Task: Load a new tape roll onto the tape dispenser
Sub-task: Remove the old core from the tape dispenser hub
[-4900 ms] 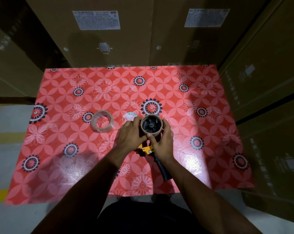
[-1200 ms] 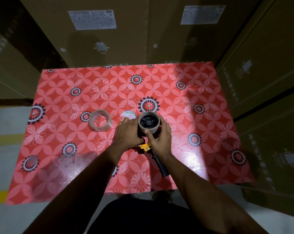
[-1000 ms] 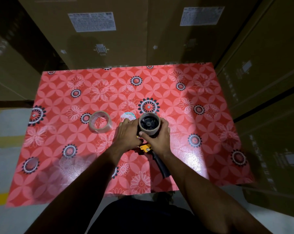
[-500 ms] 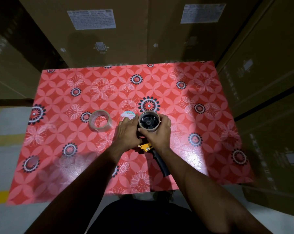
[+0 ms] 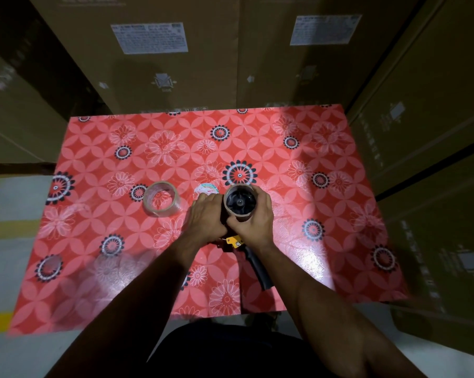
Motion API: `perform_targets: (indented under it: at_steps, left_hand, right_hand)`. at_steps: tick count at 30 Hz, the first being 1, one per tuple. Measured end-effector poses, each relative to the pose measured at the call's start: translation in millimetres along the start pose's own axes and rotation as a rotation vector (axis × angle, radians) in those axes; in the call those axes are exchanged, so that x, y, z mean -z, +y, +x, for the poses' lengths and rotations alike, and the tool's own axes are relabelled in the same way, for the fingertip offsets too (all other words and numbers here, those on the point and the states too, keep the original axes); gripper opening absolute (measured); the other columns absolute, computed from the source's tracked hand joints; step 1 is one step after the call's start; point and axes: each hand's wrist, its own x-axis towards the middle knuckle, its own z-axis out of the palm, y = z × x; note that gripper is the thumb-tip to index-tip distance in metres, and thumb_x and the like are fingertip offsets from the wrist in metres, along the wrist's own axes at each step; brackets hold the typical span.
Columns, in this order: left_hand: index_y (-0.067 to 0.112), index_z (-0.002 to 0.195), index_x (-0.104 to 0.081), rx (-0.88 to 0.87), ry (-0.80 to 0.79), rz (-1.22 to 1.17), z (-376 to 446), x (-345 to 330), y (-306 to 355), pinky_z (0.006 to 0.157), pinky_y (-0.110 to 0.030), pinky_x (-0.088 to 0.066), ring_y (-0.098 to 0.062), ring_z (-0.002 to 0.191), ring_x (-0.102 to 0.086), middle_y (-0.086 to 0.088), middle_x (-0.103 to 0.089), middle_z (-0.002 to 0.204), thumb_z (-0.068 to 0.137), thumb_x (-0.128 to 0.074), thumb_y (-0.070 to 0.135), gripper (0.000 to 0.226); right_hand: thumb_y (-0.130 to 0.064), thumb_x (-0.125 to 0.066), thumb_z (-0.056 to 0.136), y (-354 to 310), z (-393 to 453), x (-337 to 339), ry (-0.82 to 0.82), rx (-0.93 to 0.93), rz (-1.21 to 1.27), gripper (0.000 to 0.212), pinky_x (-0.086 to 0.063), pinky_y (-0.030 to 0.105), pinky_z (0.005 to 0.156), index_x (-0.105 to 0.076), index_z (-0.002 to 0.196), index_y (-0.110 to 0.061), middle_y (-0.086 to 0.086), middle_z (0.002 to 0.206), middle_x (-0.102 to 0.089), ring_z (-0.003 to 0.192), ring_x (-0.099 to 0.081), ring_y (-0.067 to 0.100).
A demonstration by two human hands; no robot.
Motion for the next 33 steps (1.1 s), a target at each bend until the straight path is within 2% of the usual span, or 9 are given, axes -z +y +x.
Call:
perform_targets:
  at_steps: [5,8,13,19,22,24,28,30,33]
  left_hand:
    - [0.023,0.110,-0.052,0.034,0.002,-0.022,-0.2,1.6,2.5,0.083,-0.040,-0.047,-0.022,0.103,-0.046,0.002,-0.056,0.106,0.070,-0.074,0.026,0.046]
    - [0.021,0.107,-0.050,0.030,0.001,-0.005,-0.3,2.2,3.0,0.081,-0.039,-0.047,-0.023,0.102,-0.046,0.002,-0.054,0.103,0.068,-0.075,0.028,0.046]
    - [0.025,0.094,-0.041,0.045,-0.013,0.006,-0.3,-0.4,0.3,0.074,-0.038,-0.046,-0.023,0.097,-0.046,0.005,-0.047,0.094,0.062,-0.076,0.035,0.049]
    - [0.021,0.106,-0.047,0.012,-0.009,-0.041,-1.2,5.3,4.1,0.078,-0.040,-0.043,-0.019,0.094,-0.039,0.006,-0.041,0.096,0.063,-0.073,0.041,0.053]
    - [0.020,0.106,-0.048,0.015,0.001,-0.005,-0.4,3.4,3.3,0.075,-0.037,-0.039,-0.023,0.099,-0.045,0.005,-0.044,0.096,0.067,-0.075,0.030,0.048]
    - [0.020,0.105,-0.047,0.010,0.003,0.005,-0.4,1.3,1.7,0.074,-0.036,-0.039,-0.024,0.099,-0.046,0.003,-0.047,0.098,0.067,-0.075,0.031,0.049]
    - [0.024,0.097,-0.045,0.015,0.001,0.016,1.8,-1.0,0.5,0.074,-0.038,-0.045,-0.020,0.091,-0.044,0.006,-0.047,0.092,0.061,-0.070,0.050,0.051]
    - [0.026,0.096,-0.046,0.012,-0.014,0.020,4.6,-2.5,-0.9,0.075,-0.040,-0.046,-0.022,0.089,-0.048,0.006,-0.049,0.090,0.055,-0.059,0.060,0.054]
    - [0.027,0.099,-0.043,-0.007,-0.009,-0.020,4.3,-2.2,-2.9,0.074,-0.040,-0.041,-0.022,0.090,-0.045,0.007,-0.047,0.092,0.057,-0.060,0.057,0.054]
  right_hand:
    - [-0.036,-0.093,0.054,0.3,5.0,-2.0,-0.016,-0.100,-0.011,0.098,-0.044,0.025,0.100,-0.045,0.136,-0.013,0.007,0.127,-0.040,0.117,-0.038,0.010]
    - [-0.033,-0.095,0.055,2.4,5.7,-1.2,0.025,-0.097,-0.012,0.088,-0.047,0.030,0.094,-0.050,0.128,-0.010,0.005,0.119,-0.049,0.112,-0.044,0.013]
    - [-0.029,-0.088,0.060,1.1,-0.2,0.2,0.017,-0.045,-0.011,0.086,-0.048,0.030,0.095,-0.049,0.136,-0.015,0.002,0.124,-0.055,0.117,-0.053,0.018]
    - [-0.027,-0.084,0.059,0.3,1.3,-1.3,-0.029,-0.076,-0.008,0.095,-0.048,0.041,0.103,-0.038,0.142,-0.017,0.002,0.133,-0.053,0.126,-0.050,0.021]
    - [-0.040,-0.094,0.055,0.0,3.8,-3.1,0.021,-0.169,-0.034,0.099,-0.046,0.031,0.097,-0.042,0.133,-0.010,0.005,0.126,-0.046,0.120,-0.043,0.019]
    - [-0.043,-0.096,0.053,0.8,4.2,-4.0,0.046,-0.168,-0.048,0.090,-0.048,0.031,0.091,-0.047,0.121,-0.010,0.004,0.116,-0.046,0.112,-0.045,0.018]
    - [-0.032,-0.091,0.057,1.5,0.7,-1.6,0.075,-0.076,-0.044,0.076,-0.048,0.030,0.087,-0.052,0.118,-0.011,0.003,0.111,-0.054,0.107,-0.053,0.020]
    - [-0.025,-0.088,0.055,-0.4,-0.5,-1.2,0.088,-0.014,-0.048,0.078,-0.047,0.031,0.091,-0.053,0.123,-0.010,0.003,0.115,-0.057,0.110,-0.054,0.023]
    - [-0.023,-0.086,0.053,-4.7,-1.0,-1.1,0.083,0.005,-0.039,0.084,-0.046,0.032,0.096,-0.051,0.129,-0.012,0.002,0.119,-0.058,0.114,-0.053,0.022]
